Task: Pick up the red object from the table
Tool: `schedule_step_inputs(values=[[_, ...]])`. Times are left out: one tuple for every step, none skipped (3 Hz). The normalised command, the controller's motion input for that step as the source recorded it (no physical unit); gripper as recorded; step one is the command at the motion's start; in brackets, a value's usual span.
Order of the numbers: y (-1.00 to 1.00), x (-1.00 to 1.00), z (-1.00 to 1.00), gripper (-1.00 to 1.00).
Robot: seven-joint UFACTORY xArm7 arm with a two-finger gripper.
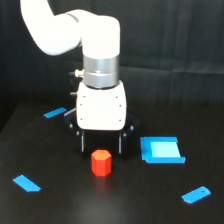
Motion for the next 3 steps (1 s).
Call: schedule_step_inputs(values=[[-0.66,-0.07,-0.07,1.0],[-0.38,-0.1,-0.01,0.75],[-0.01,-0.01,-0.07,-0.92]])
